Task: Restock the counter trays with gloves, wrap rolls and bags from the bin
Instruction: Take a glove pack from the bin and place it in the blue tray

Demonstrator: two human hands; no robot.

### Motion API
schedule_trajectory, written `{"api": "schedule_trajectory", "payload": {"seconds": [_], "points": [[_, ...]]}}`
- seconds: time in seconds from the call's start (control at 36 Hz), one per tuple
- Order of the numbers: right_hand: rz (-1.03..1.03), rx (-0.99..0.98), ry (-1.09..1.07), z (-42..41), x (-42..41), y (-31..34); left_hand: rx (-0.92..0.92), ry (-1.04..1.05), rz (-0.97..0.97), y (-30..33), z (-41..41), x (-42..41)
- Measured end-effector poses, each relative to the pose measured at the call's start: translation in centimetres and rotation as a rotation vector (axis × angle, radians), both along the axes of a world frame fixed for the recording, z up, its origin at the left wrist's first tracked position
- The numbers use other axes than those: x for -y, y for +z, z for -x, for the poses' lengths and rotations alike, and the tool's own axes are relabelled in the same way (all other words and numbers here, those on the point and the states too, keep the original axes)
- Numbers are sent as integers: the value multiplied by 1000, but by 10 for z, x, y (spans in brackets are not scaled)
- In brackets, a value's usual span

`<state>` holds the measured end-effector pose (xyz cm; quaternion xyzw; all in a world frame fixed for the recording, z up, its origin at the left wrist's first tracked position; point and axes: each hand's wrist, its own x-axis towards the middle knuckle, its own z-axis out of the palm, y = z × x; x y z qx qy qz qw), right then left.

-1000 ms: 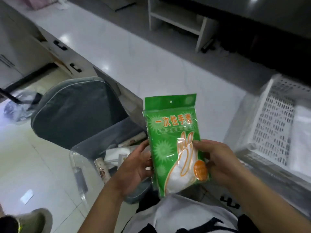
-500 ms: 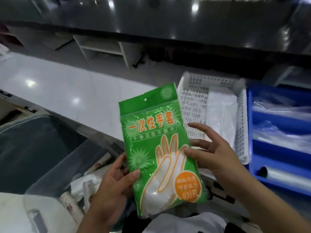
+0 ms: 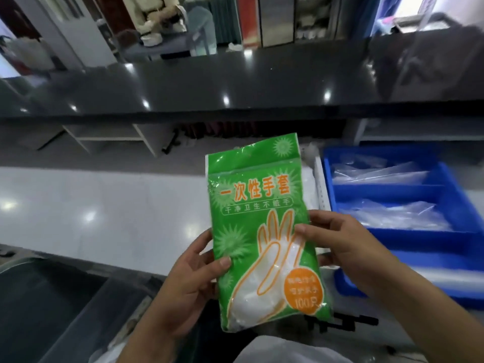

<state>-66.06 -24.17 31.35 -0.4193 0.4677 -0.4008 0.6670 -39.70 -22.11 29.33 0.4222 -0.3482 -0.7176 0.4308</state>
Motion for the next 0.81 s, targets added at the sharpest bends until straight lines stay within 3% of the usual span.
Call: {"api": "schedule_trajectory", "payload": {"seconds": [0.17,0.33,0.61,0.81], "points": [[-34,-4,-129,8,10,0,38,-152,28,-5,8,43],[-159,26,-206,16,11,3,-92,-315,41,-4,23,85],[-88,-197,-500,50,6,20,-121,-488,71,-14,80,126],[-49,-219,-503,89,3,33,-115,-526,78,-9,126,132]]}}
